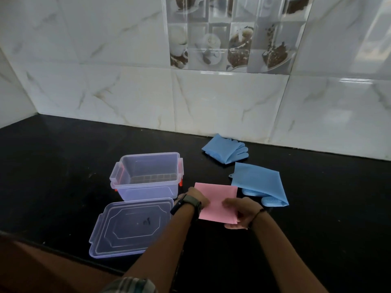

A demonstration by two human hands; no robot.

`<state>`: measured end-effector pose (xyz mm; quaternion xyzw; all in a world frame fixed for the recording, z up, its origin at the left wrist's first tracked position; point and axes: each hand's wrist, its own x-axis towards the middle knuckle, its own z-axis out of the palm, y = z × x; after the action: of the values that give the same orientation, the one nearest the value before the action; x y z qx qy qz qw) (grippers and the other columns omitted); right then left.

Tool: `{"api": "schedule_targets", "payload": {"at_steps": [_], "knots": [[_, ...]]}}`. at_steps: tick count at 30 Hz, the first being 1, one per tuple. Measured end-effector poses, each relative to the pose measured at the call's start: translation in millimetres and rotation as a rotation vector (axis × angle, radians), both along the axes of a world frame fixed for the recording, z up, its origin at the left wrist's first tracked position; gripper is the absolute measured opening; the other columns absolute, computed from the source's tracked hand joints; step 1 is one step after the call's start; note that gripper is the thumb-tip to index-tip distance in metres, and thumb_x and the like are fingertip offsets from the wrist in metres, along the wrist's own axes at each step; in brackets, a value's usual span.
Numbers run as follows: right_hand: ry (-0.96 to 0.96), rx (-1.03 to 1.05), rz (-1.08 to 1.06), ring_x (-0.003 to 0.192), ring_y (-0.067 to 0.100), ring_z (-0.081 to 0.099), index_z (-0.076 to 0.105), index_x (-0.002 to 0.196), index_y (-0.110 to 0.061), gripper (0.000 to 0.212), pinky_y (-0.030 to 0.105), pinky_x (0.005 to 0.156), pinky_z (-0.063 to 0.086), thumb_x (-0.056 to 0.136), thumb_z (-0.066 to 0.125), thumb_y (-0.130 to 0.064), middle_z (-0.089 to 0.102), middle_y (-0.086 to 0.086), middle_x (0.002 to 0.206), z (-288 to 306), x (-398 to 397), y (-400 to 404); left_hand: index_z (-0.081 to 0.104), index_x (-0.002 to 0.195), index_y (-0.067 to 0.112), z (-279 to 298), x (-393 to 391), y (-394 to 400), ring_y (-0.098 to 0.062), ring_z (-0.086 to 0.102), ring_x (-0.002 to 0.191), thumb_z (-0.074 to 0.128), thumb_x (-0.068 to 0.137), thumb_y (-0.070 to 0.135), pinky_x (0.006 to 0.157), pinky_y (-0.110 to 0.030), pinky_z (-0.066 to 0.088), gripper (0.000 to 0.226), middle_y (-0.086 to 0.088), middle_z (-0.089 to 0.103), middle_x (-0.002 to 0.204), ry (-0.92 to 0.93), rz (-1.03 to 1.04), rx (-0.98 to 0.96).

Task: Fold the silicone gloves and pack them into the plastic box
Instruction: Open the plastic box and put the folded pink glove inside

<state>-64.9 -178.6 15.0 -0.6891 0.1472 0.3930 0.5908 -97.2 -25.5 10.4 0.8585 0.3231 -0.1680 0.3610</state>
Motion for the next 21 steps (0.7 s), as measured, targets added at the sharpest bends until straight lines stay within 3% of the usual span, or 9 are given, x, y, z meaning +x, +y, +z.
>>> {"api": "schedule_targets", "payload": {"at_steps": [4, 8, 10, 12, 14, 16, 19, 21], "knots": [[0.036, 0.156, -0.056, 0.106, 0.038, 0.054, 0.045, 0.125, -0.006, 0.047, 0.049, 0.066, 0.052, 0.081, 0.06, -0.001, 0.052, 0.022, 0.127, -0.2, 1.2, -5.3, 0.029, 0.138, 0.011, 1.2, -0.6, 4.2, -0.031, 0.049, 0.121, 0.055, 0.086, 0.029, 0.099, -0.041, 0.047, 0.061, -0.014, 0.045, 0.136, -0.058, 0.03, -0.157], [-0.053, 0.337, -0.046, 0.089, 0.034, 0.058, 0.05, 0.112, -0.007, 0.031, 0.043, 0.067, 0.053, 0.082, 0.052, 0.003, 0.059, 0.017, 0.104, 17.7, 2.6, -10.2, 0.035, 0.137, 0.015, 8.1, -7.7, 14.7, -0.03, 0.052, 0.116, 0.056, 0.087, 0.038, 0.099, -0.043, 0.049, 0.059, -0.012, 0.047, 0.134, -0.145, 0.211, -0.606], [-0.131, 0.425, -0.034, 0.089, 0.032, 0.06, 0.054, 0.108, -0.009, 0.032, 0.042, 0.064, 0.054, 0.079, 0.051, 0.005, 0.06, 0.015, 0.103, 37.9, 3.3, -7.4, 0.042, 0.133, 0.013, 21.9, -15.0, 22.4, -0.029, 0.055, 0.109, 0.059, 0.086, 0.04, 0.098, -0.041, 0.049, 0.056, -0.012, 0.053, 0.125, -0.232, 0.306, -0.889], [-0.232, 0.52, 0.035, 0.082, 0.028, 0.066, 0.058, 0.106, -0.007, 0.038, 0.038, 0.056, 0.057, 0.071, 0.052, 0.008, 0.067, 0.013, 0.096, 64.3, 3.7, 4.5, 0.052, 0.12, 0.012, 43.8, -26.3, 34.8, -0.024, 0.06, 0.088, 0.067, 0.079, 0.046, 0.076, -0.033, 0.053, 0.056, -0.012, 0.061, 0.109, -0.337, 0.338, -1.083], [-0.33, 0.619, 0.136, 0.078, 0.024, 0.07, 0.06, 0.105, -0.007, 0.044, 0.034, 0.053, 0.058, 0.063, 0.057, 0.004, 0.071, 0.01, 0.091, 90.0, 6.4, 25.0, 0.056, 0.111, 0.012, 69.7, -38.1, 55.5, -0.02, 0.059, 0.067, 0.073, 0.069, 0.051, 0.058, -0.028, 0.047, 0.059, -0.01, 0.065, 0.092, -0.423, 0.307, -1.133], [-0.386, 0.685, 0.258, 0.088, 0.024, 0.068, 0.058, 0.111, -0.01, 0.051, 0.035, 0.059, 0.058, 0.063, 0.061, 0.005, 0.071, 0.008, 0.098, 109.9, 12.0, 53.4, 0.055, 0.111, 0.01, 96.7, -48.0, 84.0, -0.02, 0.058, 0.066, 0.074, 0.066, 0.046, 0.055, -0.028, 0.049, 0.061, -0.01, 0.064, 0.088, -0.539, 0.275, -1.132], [-0.396, 0.697, 0.361, 0.089, 0.02, 0.068, 0.057, 0.116, -0.012, 0.051, 0.031, 0.063, 0.059, 0.069, 0.059, 0.008, 0.073, 0.003, 0.094, 117.4, 25.0, 103.9, 0.052, 0.12, 0.005, 124.5, -56.8, 133.8, -0.028, 0.058, 0.102, 0.067, 0.078, 0.023, 0.082, -0.034, 0.052, 0.048, -0.015, 0.06, 0.115, -0.706, 0.31, -1.055], [-0.388, 0.648, 0.389, 0.094, 0.022, 0.064, 0.056, 0.117, -0.008, 0.047, 0.032, 0.067, 0.058, 0.075, 0.053, 0.013, 0.07, 0.005, 0.1, 111.8, 31.3, 137.8, 0.053, 0.117, 0.004, 127.4, -59.0, 161.6, -0.029, 0.056, 0.11, 0.061, 0.086, 0.014, 0.088, -0.038, 0.052, 0.033, -0.016, 0.058, 0.124, -0.706, 0.316, -0.991]]}}
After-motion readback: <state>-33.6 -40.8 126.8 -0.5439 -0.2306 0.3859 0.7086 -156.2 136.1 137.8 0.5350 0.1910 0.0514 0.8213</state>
